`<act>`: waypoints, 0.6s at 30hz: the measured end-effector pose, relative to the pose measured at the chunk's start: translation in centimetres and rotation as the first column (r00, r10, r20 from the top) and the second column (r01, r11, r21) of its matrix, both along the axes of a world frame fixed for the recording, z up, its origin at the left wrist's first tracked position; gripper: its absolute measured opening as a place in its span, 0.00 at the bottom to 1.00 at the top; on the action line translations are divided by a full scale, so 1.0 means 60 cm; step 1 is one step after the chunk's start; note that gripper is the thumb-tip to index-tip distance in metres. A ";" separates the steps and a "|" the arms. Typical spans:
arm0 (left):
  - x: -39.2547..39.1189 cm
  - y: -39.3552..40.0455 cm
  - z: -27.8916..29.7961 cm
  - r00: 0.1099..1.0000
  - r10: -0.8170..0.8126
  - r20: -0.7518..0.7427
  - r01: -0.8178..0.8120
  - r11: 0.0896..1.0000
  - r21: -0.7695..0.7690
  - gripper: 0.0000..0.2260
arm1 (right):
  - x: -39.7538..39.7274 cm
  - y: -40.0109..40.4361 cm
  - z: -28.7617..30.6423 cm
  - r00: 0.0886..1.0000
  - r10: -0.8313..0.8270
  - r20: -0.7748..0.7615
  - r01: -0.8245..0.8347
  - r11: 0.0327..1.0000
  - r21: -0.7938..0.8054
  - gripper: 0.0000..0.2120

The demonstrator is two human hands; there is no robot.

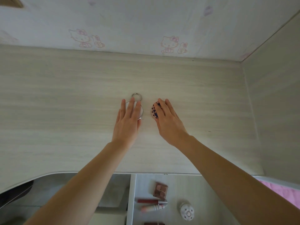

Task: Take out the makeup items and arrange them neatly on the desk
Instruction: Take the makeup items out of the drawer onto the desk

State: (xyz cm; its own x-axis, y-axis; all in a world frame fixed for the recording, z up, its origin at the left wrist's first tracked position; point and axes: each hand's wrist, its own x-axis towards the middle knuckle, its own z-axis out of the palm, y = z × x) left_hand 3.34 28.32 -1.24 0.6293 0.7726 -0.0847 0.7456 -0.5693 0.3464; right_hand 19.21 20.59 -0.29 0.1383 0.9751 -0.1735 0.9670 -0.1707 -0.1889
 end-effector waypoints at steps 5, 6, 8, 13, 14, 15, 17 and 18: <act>0.011 0.040 -0.001 1.000 0.001 -0.004 -0.001 1.000 0.016 0.24 | 0.014 0.041 0.003 0.998 -0.024 -0.056 0.023 1.000 -0.017 0.25; 0.013 0.047 -0.001 1.000 0.002 -0.003 -0.002 1.000 0.016 0.25 | 0.016 0.047 0.004 0.997 -0.030 -0.064 0.029 0.999 -0.017 0.25; 0.017 0.058 0.000 1.000 0.003 -0.007 -0.003 1.000 0.014 0.25 | 0.019 0.058 0.006 0.997 -0.037 -0.073 0.036 0.999 -0.015 0.25; 0.022 0.070 0.000 1.000 0.005 -0.026 -0.004 1.000 0.021 0.26 | 0.020 0.069 0.010 0.996 -0.039 -0.075 0.039 0.999 -0.008 0.25; 0.022 0.070 0.001 1.000 0.011 -0.029 -0.010 1.000 0.022 0.26 | 0.020 0.069 0.010 0.997 -0.039 -0.071 0.038 0.999 -0.011 0.25; 0.022 0.070 0.001 0.999 0.017 -0.035 -0.016 1.000 0.026 0.26 | 0.020 0.069 0.011 0.997 -0.036 -0.063 0.035 0.999 -0.017 0.25; 0.021 0.069 0.003 0.999 0.026 -0.047 -0.024 0.999 0.039 0.27 | 0.020 0.069 0.014 0.998 -0.029 -0.054 0.027 0.999 -0.028 0.26; 0.021 0.068 0.005 0.998 0.027 -0.053 -0.025 0.999 0.045 0.28 | 0.019 0.068 0.016 0.998 -0.026 -0.056 0.025 0.999 -0.029 0.27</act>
